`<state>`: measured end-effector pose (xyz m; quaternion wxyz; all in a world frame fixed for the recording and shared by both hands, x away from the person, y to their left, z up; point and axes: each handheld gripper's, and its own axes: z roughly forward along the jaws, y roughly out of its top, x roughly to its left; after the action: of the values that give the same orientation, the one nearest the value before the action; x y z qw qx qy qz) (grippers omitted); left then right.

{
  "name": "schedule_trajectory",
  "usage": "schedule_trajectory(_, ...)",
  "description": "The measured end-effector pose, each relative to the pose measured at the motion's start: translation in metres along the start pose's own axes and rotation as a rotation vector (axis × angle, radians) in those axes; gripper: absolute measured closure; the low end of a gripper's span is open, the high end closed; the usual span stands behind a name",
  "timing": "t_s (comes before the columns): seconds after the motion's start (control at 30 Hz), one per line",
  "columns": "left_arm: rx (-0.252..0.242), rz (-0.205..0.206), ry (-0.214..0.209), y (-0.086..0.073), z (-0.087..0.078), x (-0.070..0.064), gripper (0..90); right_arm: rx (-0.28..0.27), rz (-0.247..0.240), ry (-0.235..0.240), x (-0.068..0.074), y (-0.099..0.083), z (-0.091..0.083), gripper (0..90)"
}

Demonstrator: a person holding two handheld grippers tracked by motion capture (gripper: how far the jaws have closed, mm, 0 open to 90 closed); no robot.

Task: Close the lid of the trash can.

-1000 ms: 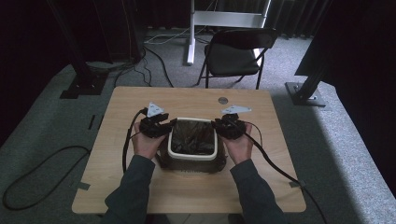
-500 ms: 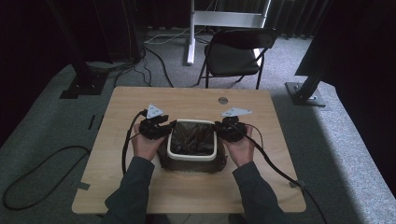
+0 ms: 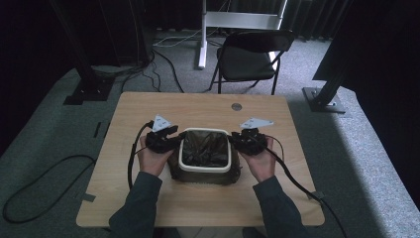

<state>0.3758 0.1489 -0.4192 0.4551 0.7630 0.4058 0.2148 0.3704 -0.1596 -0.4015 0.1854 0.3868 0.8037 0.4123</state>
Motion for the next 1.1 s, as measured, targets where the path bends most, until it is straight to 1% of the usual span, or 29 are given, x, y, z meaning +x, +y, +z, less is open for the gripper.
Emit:
schedule_trajectory(0.03, 0.000, 0.000, 0.000, 0.000, 0.000, 0.000, 56.5, 0.000, 0.000, 0.000, 0.000, 0.000, 0.000, 73.8)
schedule_trajectory(0.07, -0.010, 0.001, 0.004, -0.002, -0.005, 0.000, 56.5, 0.004, -0.008, 0.002, 0.002, -0.001, -0.001, 73.4)
schedule_trajectory(0.13, -0.021, -0.003, 0.002, -0.004, -0.011, 0.000, 56.5, 0.002, -0.023, 0.018, 0.005, -0.005, -0.004, 72.8)
schedule_trajectory(0.2, -0.027, -0.007, -0.008, -0.007, -0.017, -0.002, 56.5, 0.000, -0.016, 0.034, 0.006, -0.009, -0.006, 72.7)
schedule_trajectory(0.4, -0.043, 0.000, -0.028, -0.020, -0.030, -0.011, 56.5, -0.001, -0.017, 0.052, 0.006, -0.016, -0.012, 72.7)
schedule_trajectory(0.43, -0.043, 0.001, -0.028, -0.021, -0.031, -0.012, 56.5, -0.002, -0.027, 0.053, 0.006, -0.017, -0.013, 72.7)
schedule_trajectory(0.57, -0.040, 0.003, -0.029, -0.023, -0.031, -0.014, 56.5, 0.002, -0.034, 0.065, 0.008, -0.017, -0.014, 72.7)
schedule_trajectory(0.7, -0.041, -0.001, -0.050, -0.026, -0.030, -0.015, 56.3, 0.003, -0.037, 0.067, 0.008, -0.017, -0.014, 72.7)
schedule_trajectory(0.73, -0.041, -0.001, -0.050, -0.026, -0.030, -0.015, 56.1, 0.003, -0.037, 0.067, 0.008, -0.017, -0.014, 72.7)
schedule_trajectory(0.77, -0.033, 0.009, -0.057, -0.027, -0.028, -0.019, 56.0, 0.004, -0.043, 0.066, 0.007, -0.017, -0.014, 72.7)
schedule_trajectory(0.87, -0.033, 0.013, -0.056, -0.028, -0.027, -0.021, 56.0, 0.008, -0.047, 0.061, 0.007, -0.017, -0.014, 72.7)
schedule_trajectory(0.9, -0.042, 0.017, -0.046, -0.029, -0.028, -0.022, 56.0, 0.012, -0.056, 0.055, 0.007, -0.017, -0.015, 72.5)
schedule_trajectory(0.93, -0.042, 0.017, -0.046, -0.029, -0.028, -0.022, 56.1, 0.012, -0.056, 0.055, 0.007, -0.017, -0.015, 72.5)
schedule_trajectory(0.97, -0.065, 0.014, -0.036, -0.029, -0.032, -0.021, 56.1, 0.004, -0.067, 0.047, 0.006, -0.017, -0.017, 71.5)
schedule_trajectory(1.0, -0.065, 0.014, -0.036, -0.029, -0.032, -0.021, 56.1, 0.004, -0.067, 0.047, 0.006, -0.017, -0.017, 71.5)
schedule_trajectory(1.03, -0.078, 0.011, -0.029, -0.028, -0.036, -0.020, 56.1, -0.010, -0.061, 0.042, 0.003, -0.017, -0.021, 70.6)
schedule_trajectory(1.07, -0.088, 0.007, -0.022, -0.028, -0.040, -0.018, 56.1, -0.010, -0.061, 0.042, 0.003, -0.017, -0.021, 70.6)
schedule_trajectory(1.1, -0.096, 0.000, -0.011, -0.029, -0.047, -0.013, 56.0, -0.016, -0.053, 0.034, -0.002, -0.019, -0.024, 70.2)
